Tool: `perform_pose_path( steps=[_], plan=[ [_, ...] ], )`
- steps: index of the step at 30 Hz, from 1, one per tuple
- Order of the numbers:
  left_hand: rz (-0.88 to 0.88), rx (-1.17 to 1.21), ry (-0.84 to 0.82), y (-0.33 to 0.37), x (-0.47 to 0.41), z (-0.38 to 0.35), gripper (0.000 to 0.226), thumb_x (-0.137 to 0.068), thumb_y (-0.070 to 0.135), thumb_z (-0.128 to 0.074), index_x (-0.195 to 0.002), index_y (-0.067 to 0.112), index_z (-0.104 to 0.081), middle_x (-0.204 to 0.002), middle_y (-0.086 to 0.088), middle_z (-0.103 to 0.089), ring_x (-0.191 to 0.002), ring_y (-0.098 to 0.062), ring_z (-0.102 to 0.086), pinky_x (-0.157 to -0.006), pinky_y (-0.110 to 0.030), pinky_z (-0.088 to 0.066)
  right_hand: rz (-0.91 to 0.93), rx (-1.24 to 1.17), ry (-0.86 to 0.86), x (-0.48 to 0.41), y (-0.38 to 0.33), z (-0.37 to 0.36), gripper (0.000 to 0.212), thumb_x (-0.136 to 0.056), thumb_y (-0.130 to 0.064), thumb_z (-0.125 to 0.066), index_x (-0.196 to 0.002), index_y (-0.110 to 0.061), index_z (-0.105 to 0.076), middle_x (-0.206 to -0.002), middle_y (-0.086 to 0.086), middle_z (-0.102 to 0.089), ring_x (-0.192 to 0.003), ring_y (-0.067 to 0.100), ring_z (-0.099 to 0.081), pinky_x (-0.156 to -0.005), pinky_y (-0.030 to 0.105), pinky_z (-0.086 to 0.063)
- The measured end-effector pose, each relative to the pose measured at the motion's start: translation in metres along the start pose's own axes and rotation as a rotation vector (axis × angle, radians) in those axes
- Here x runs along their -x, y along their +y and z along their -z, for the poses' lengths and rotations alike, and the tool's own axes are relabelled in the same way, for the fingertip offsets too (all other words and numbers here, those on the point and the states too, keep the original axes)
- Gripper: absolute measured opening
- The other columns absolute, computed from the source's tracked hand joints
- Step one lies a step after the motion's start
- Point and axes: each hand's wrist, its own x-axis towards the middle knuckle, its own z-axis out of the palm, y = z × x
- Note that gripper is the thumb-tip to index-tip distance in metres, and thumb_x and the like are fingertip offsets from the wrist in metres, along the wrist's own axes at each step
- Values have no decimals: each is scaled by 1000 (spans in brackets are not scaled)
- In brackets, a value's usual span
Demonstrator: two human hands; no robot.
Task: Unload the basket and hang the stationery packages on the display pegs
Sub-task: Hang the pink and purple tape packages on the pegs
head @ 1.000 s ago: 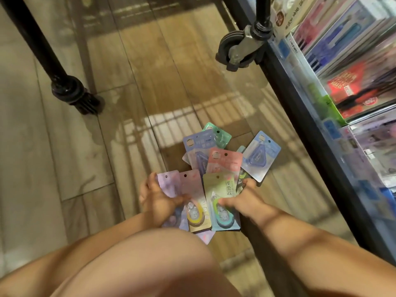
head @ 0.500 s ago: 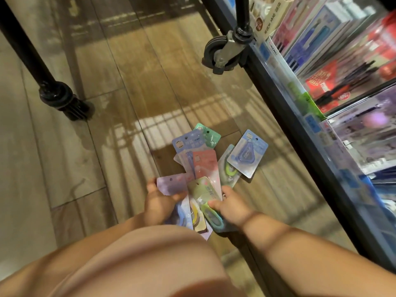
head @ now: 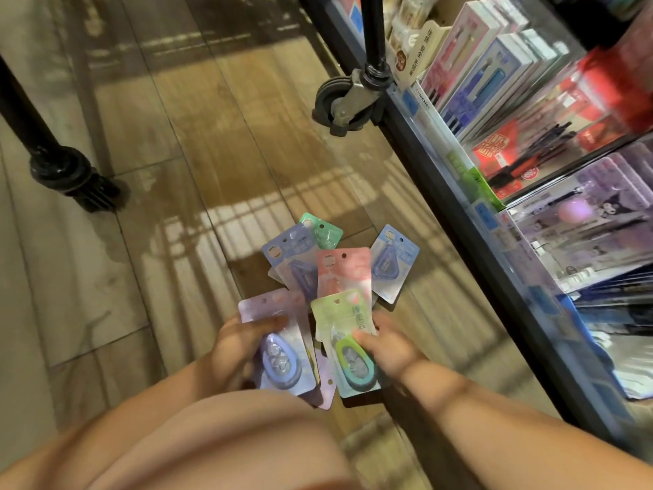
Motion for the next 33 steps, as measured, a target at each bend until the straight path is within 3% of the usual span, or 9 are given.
perform_pose_path(
  steps=[2, 5, 8, 14, 17, 20, 22, 27, 33],
  plan=[
    [-4, -16, -3, 2, -5, 2, 9, -88, 2, -67, -83, 7, -73, -69, -12, -71, -63, -25, -71, -48, -27, -51, -33, -107, -29, 4, -5, 8, 13, -94, -10, -61, -103, -19, -58, -106, 16, -70, -96, 32, -69, -92, 50, -53],
    [-12, 31, -32, 17, -2, 1, 11, -90, 9, -66, -84, 6, -74, -71, -18, -66, -55, -21, -64, -48, -24, -48, -49, -241, -99, 9, -13, 18, 14, -97, -6, -53, -107, -16, -57, -102, 16, -70, -87, 29, -70, -83, 43, -57],
    [27, 97, -107, 31, -6, -4, 57, -58, 31, -88, -106, 5, -72, -94, -22, -71, -75, -29, -68, -71, -37, -55, -51, -307, -165, 11, -23, 23, 19, -98, -8, -52, -115, -13, -57, -107, 16, -71, -90, 27, -70, -85, 43, -57],
    [-12, 257, -204, 64, -7, -28, 26, -74, 9, -67, -97, -1, -66, -78, -19, -73, -64, -28, -72, -54, -36, -60, -66, -346, -312, 15, -41, 29, 29, -92, -13, -55, -120, -18, -59, -114, 10, -72, -99, 26, -69, -95, 47, -52],
    [-99, 269, -265, 73, -5, -41, 14, -84, 6, -62, -95, 1, -67, -82, -16, -74, -69, -25, -72, -63, -34, -61, -60, -329, -339, 17, -50, 31, 26, -95, -13, -52, -120, -17, -61, -111, 8, -72, -91, 21, -71, -64, 27, -56],
    [-120, 261, -300, 82, 0, -56, 16, -92, 6, -58, -99, -1, -70, -94, -19, -73, -82, -29, -72, -78, -38, -61, -4, -281, -318, 21, -57, 37, 33, -90, -20, -61, -123, -18, -60, -110, 5, -73, -96, 19, -69, -80, 31, -54],
    [-130, 258, -312, 87, 5, -66, 30, -90, 15, -64, -112, -5, -66, -107, -22, -70, -96, -34, -69, -90, -46, -57, 33, -263, -310, 27, -63, 44, 47, -77, -26, -62, -123, -13, -60, -104, 4, -74, -91, 15, -70, -74, 25, -54],
    [-66, 236, -333, 96, 17, -90, 35, -97, 39, -52, -96, 7, -69, -85, -13, -75, -72, -23, -73, -66, -35, -61, 119, -173, -165, 40, -78, 61, 29, -81, -27, -68, -106, -13, -63, -98, 5, -74, -85, 12, -71, -67, 19, -52],
    [-133, 155, -392, 113, 41, -118, 43, -89, 50, -57, -96, 9, -68, -82, -11, -75, -68, -23, -72, -64, -33, -60, 185, -108, -83, 61, -97, 77, 21, -98, -18, -53, -118, -12, -56, -102, 6, -71, -88, 15, -70, -76, 30, -57]
  ],
)
